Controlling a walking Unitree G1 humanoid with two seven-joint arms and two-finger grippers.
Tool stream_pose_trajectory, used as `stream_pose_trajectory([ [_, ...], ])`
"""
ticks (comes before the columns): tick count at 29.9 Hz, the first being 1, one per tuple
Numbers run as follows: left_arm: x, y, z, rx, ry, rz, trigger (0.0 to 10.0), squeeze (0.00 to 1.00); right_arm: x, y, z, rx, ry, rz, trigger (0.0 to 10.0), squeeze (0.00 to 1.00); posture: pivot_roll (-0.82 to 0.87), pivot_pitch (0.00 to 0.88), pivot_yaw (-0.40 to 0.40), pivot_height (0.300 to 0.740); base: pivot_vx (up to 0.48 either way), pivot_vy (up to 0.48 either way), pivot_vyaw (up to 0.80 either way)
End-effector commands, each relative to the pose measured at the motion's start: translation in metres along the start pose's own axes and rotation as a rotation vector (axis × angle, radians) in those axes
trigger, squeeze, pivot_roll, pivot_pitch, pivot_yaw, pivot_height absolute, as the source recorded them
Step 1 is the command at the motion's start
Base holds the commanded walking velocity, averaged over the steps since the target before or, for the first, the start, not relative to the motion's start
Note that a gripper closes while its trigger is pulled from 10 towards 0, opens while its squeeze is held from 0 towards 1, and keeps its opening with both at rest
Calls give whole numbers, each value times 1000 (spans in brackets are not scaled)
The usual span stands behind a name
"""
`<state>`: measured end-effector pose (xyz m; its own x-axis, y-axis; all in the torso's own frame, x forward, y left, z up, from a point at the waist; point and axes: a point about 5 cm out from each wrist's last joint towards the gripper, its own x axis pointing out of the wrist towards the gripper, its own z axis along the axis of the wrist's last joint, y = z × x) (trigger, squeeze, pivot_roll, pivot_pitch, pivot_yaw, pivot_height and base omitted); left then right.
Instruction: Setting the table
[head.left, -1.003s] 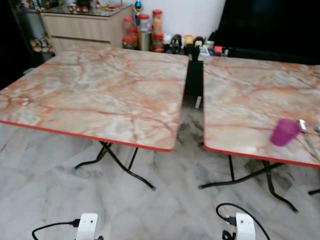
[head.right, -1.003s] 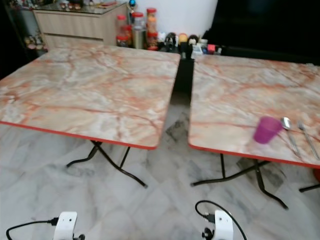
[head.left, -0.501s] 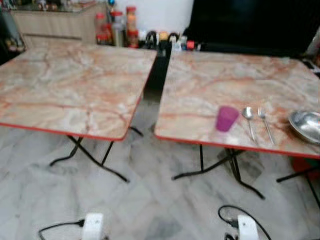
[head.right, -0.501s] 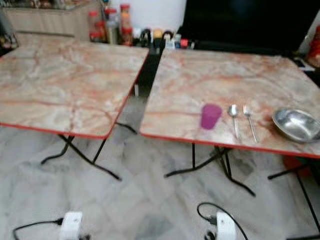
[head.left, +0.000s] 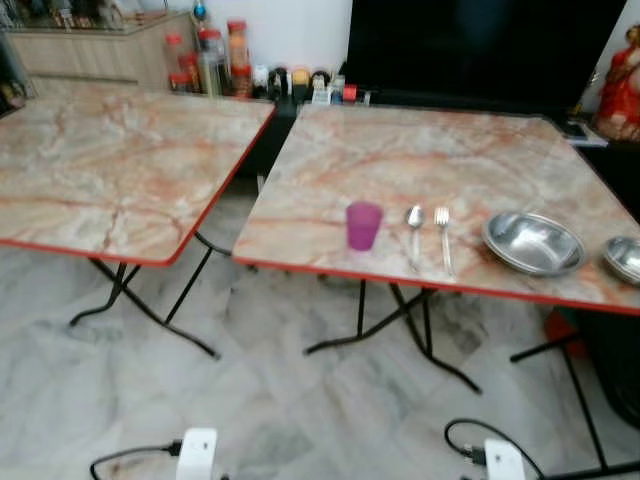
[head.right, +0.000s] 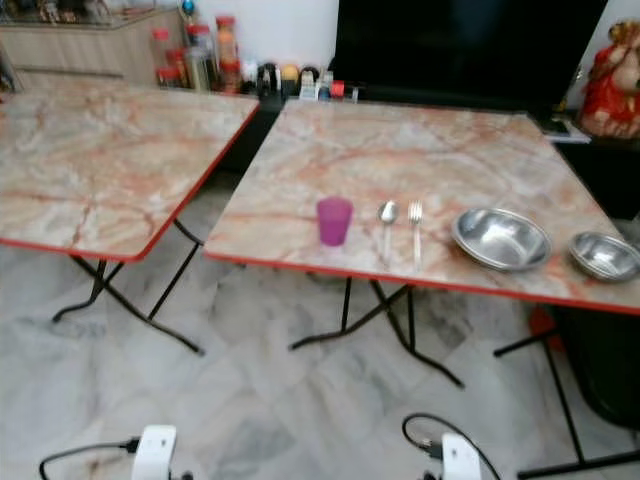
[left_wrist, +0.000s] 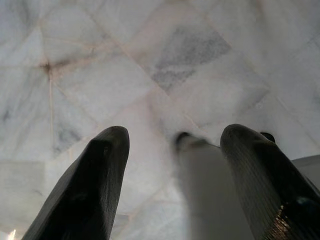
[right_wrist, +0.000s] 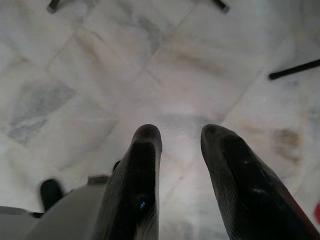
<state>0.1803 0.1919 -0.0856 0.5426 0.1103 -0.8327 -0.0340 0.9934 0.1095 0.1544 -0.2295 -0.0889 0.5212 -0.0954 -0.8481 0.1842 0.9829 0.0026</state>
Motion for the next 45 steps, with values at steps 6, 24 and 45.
stream_pose_trajectory([
  [6, 0, 9, 3, -28, -18, 29, 10000, 0, 1, 6, 4, -5, -13, 17, 10000, 0, 12, 0, -59, 740, 0, 0, 0],
  [24, 0, 9, 1, -33, -8, 20, 10000, 0, 2, 7, 6, -2, -25, 24, 10000, 0, 14, 0, -60, 740, 202, 0, 0],
  [45, 0, 6, 1, -26, -9, 6, 10000, 0, 2, 7, 7, -4, -28, 12, 10000, 0, 8, 0, -56, 740, 367, 0, -89],
])
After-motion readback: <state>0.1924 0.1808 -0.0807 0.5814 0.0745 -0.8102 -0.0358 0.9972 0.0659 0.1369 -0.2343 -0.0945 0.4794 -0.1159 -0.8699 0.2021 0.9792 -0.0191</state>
